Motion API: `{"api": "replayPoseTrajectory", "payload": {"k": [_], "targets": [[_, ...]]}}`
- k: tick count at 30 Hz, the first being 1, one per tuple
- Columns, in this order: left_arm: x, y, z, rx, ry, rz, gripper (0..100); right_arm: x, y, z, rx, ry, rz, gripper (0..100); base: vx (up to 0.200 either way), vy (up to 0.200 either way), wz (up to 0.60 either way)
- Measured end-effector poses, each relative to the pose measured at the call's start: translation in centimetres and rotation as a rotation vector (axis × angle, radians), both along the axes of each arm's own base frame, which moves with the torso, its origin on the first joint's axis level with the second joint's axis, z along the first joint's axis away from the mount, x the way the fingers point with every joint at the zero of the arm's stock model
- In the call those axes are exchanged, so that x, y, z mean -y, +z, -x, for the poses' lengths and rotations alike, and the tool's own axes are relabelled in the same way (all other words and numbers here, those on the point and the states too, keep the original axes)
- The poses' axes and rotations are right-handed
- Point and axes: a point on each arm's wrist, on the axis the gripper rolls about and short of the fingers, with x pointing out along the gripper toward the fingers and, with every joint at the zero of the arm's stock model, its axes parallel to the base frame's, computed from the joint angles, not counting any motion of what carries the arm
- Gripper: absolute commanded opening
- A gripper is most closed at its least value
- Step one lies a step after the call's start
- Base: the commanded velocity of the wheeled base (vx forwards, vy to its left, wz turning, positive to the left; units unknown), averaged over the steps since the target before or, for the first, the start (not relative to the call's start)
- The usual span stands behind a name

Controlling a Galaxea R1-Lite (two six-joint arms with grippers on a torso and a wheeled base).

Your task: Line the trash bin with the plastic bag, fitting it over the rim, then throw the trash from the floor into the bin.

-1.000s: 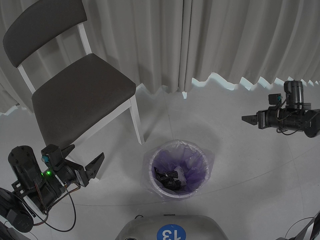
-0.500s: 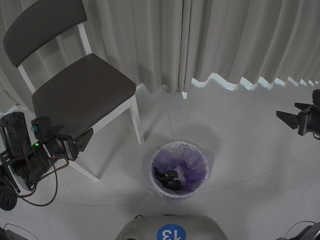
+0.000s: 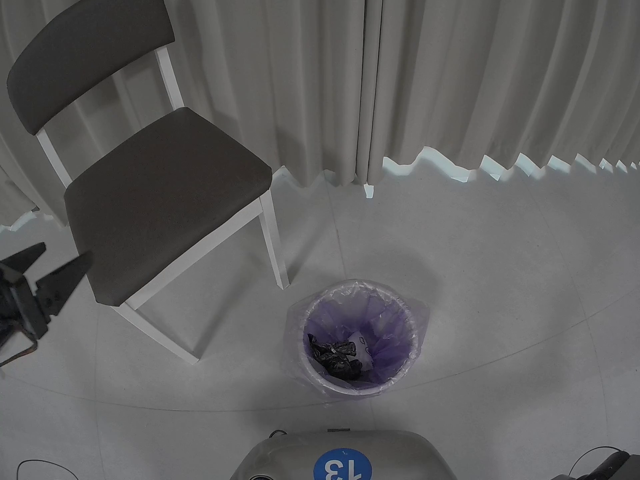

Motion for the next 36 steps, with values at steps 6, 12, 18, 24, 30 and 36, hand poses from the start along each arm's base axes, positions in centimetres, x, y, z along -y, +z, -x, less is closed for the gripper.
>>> {"api": "replayPoseTrajectory", "payload": {"k": [6,12,18,24,30,36], "targets": [[-1.0,0.7,3.6,0.122,0.011,0.029,100,0.4,0.2,5.6,0.144,-0.007,-0.016,100,0.0,0.0,0.0],[-1.7,-0.1,7.0,0.217,0.033,0.042,100,0.7,-1.8,10.8,0.217,-0.001,-0.022,100,0.0,0.0,0.0],[-2.0,-1.7,10.1,0.255,0.016,0.037,100,0.9,-3.8,14.2,0.277,0.007,-0.025,100,0.0,0.0,0.0],[-1.8,-3.2,13.0,0.283,-0.019,0.025,100,0.8,-5.4,16.6,0.342,-0.006,-0.059,100,0.0,0.0,0.0],[-1.6,-4.0,14.5,0.338,-0.011,0.021,100,0.4,-6.8,18.0,0.363,-0.024,-0.072,100,0.0,0.0,0.0],[-1.3,-4.4,15.3,0.372,-0.009,0.013,100,0.3,-7.0,18.5,0.384,-0.03,-0.092,100,0.0,0.0,0.0]]}}
